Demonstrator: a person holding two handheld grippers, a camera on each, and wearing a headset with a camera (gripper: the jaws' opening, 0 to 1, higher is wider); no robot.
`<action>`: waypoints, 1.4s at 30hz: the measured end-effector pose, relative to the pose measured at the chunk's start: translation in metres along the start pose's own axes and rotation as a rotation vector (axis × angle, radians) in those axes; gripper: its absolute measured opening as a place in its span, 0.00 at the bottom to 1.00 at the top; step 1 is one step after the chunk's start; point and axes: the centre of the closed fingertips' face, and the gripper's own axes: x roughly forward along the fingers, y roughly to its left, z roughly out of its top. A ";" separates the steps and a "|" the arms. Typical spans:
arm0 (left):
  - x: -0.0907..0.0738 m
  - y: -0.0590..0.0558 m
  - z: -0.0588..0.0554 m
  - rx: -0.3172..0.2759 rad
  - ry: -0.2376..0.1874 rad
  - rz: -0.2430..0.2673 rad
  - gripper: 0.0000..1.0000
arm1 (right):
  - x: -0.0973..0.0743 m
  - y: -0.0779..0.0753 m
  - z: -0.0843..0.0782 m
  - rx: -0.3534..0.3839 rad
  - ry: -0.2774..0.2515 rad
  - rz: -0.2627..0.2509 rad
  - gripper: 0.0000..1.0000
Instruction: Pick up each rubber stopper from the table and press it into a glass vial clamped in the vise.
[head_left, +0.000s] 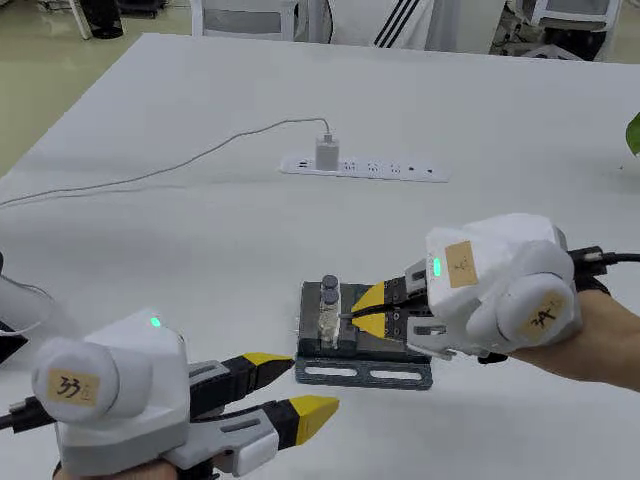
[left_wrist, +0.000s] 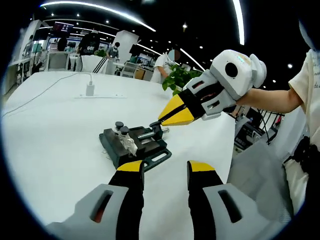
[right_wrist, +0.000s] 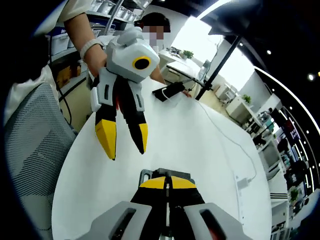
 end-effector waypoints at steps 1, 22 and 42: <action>0.000 -0.001 0.003 -0.009 -0.007 -0.007 0.28 | -0.001 0.001 0.002 -0.012 -0.002 0.000 0.00; 0.006 -0.012 0.035 -0.167 -0.097 -0.106 0.13 | -0.019 0.012 0.034 -0.149 -0.074 -0.060 0.00; 0.004 -0.024 0.035 -0.206 -0.095 -0.167 0.04 | -0.017 0.022 0.035 -0.175 -0.085 -0.019 0.00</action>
